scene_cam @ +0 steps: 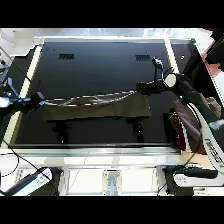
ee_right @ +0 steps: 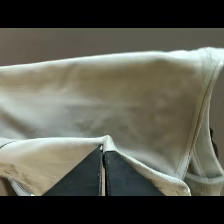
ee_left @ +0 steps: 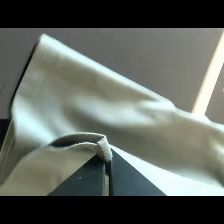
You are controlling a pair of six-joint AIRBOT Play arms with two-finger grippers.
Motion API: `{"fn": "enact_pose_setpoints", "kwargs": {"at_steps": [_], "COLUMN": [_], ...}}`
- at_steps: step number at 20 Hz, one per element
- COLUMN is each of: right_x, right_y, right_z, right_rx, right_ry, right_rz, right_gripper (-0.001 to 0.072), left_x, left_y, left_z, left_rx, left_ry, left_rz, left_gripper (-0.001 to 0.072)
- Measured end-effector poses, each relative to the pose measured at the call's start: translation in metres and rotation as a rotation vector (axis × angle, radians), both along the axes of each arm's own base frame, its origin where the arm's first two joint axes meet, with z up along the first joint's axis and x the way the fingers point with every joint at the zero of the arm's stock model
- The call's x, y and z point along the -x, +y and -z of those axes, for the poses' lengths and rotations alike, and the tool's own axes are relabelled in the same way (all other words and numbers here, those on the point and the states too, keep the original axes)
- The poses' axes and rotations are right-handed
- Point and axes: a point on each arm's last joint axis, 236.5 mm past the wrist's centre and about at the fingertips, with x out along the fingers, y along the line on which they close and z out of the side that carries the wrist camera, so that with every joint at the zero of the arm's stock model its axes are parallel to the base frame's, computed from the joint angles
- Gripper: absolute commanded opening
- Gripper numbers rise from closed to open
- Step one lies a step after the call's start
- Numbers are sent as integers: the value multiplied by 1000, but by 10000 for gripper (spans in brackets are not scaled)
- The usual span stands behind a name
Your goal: Fold the shirts.
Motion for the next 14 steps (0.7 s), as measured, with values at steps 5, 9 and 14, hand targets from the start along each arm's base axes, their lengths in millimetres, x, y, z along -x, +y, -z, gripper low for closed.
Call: {"fn": "enact_pose_setpoints", "kwargs": {"at_steps": [5,9,14], "right_x": [-16,-18,-23], "right_y": [0,0,1], "right_z": [52,83,92], "right_rx": [24,34,31], "right_ry": [74,121,123], "right_rz": [2,4,10], "right_gripper": [10,11,140], "left_x": [-26,-26,-31], "left_y": [12,26,17], "left_z": [29,48,53], "left_rx": [-21,-74,-127], "left_ry": [21,66,69], "left_rz": [-54,-73,-7], "left_gripper": [4,7,593]}}
